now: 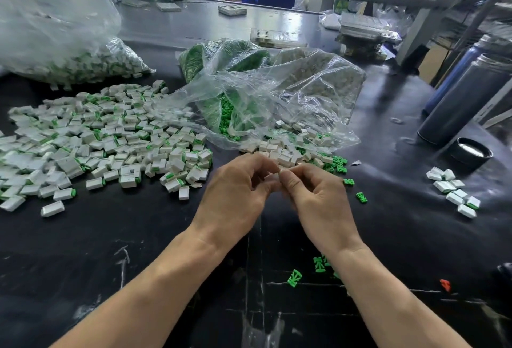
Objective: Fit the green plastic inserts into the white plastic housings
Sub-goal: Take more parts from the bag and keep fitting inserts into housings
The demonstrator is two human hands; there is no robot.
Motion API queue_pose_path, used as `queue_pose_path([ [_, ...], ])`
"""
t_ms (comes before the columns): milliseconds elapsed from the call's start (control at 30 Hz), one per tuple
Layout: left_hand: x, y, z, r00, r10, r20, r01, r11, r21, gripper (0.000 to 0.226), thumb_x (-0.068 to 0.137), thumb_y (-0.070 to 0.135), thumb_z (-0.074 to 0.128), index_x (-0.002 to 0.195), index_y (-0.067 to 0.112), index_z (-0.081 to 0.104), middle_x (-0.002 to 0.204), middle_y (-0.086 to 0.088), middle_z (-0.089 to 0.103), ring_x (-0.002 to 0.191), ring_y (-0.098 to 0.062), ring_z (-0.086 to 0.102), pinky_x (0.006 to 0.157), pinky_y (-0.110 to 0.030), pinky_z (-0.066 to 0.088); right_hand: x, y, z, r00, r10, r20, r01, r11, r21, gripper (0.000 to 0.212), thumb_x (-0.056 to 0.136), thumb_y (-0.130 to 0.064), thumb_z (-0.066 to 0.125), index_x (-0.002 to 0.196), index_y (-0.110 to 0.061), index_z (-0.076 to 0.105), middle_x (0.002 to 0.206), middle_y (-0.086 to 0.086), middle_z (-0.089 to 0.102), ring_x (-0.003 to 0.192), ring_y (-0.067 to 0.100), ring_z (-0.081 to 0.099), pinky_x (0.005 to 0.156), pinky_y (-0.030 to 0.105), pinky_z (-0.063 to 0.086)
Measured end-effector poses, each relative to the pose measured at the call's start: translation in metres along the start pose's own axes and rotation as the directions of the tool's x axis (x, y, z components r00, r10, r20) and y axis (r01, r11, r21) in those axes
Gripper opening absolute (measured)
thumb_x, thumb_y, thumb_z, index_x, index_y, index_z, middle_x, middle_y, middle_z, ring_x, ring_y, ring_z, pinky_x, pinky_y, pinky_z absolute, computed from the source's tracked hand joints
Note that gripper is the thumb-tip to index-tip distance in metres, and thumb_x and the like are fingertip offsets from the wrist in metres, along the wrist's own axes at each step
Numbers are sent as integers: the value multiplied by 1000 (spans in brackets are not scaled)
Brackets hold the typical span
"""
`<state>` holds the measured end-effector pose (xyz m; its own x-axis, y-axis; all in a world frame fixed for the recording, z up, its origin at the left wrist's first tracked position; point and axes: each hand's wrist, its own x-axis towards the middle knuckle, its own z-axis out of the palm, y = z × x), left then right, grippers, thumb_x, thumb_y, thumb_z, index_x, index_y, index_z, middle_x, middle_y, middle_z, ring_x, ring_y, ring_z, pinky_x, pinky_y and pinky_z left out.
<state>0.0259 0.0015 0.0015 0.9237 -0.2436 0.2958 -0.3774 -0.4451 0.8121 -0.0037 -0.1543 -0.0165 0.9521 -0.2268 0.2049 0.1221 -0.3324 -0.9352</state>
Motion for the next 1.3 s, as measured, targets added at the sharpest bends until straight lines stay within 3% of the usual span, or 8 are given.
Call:
queue_pose_path([
  [200, 8, -9, -21, 995, -99, -5, 85, 828, 555, 18, 95, 34, 68, 113, 33, 69, 108, 9, 59, 105, -16, 57, 99, -33, 42, 6, 1, -12, 995, 51, -92, -71, 969, -236, 24, 100, -39, 66, 79, -29, 70, 73, -17, 69, 67, 1, 61, 59, 12, 42],
  [367, 18, -10, -42, 975, -211, -70, 194, 654, 731, 21, 93, 31, 71, 114, 35, 73, 115, 3, 62, 111, -23, 59, 94, -34, 44, 13, 4, -22, 988, 98, -118, -141, 887, -440, 19, 98, -40, 67, 86, -26, 73, 77, -12, 70, 80, 14, 66, 76, 34, 53],
  [500, 22, -12, -46, 959, -276, -55, 212, 579, 787, 30, 91, 34, 73, 120, 39, 69, 118, 2, 56, 118, -24, 52, 98, -36, 38, 14, 3, -26, 987, 106, -124, -155, 846, -510, 7, 95, -34, 72, 90, -32, 75, 83, -19, 67, 91, 14, 66, 86, 35, 53],
  [700, 14, -10, -16, 998, -24, 52, -12, 804, 594, 54, 91, 1, 57, 128, 39, 67, 113, 6, 53, 107, -16, 43, 99, -34, 35, 13, 1, -21, 989, 111, -93, -144, 822, -550, 10, 94, -32, 73, 101, -35, 78, 88, -16, 67, 91, 14, 66, 85, 34, 54],
  [867, 13, -13, 7, 969, 48, 243, -196, 748, 634, 61, 94, 13, 52, 144, 48, 50, 133, 11, 46, 121, -17, 41, 103, -32, 28, 13, -1, -16, 993, 76, -95, -119, 766, -632, 12, 92, -39, 73, 104, -37, 78, 100, -10, 70, 97, 18, 65, 84, 33, 51],
  [1000, 14, -14, 6, 969, 57, 242, -204, 739, 642, 48, 97, 20, 52, 137, 47, 58, 133, 12, 49, 121, -18, 42, 105, -33, 30, 15, -1, -12, 994, 75, -81, -110, 700, -706, 20, 90, -50, 73, 104, -36, 77, 102, -10, 65, 101, 20, 63, 79, 31, 43],
  [1133, 11, -14, 3, 988, 70, 136, -136, 806, 576, 26, 97, 19, 58, 108, 35, 75, 117, 11, 58, 114, -16, 47, 97, -28, 28, 16, -3, -8, 994, 93, -57, -104, 639, -763, 26, 89, -55, 72, 102, -33, 75, 108, -7, 66, 104, 21, 63, 84, 33, 47],
  [1300, 10, -16, 4, 998, 44, 52, -64, 857, 511, 21, 97, 28, 66, 118, 28, 66, 114, 8, 62, 111, -16, 54, 98, -30, 36, 13, -7, -9, 994, 104, -21, -83, 633, -770, 23, 91, -54, 72, 100, -32, 73, 106, -9, 62, 100, 20, 62, 82, 33, 47],
])
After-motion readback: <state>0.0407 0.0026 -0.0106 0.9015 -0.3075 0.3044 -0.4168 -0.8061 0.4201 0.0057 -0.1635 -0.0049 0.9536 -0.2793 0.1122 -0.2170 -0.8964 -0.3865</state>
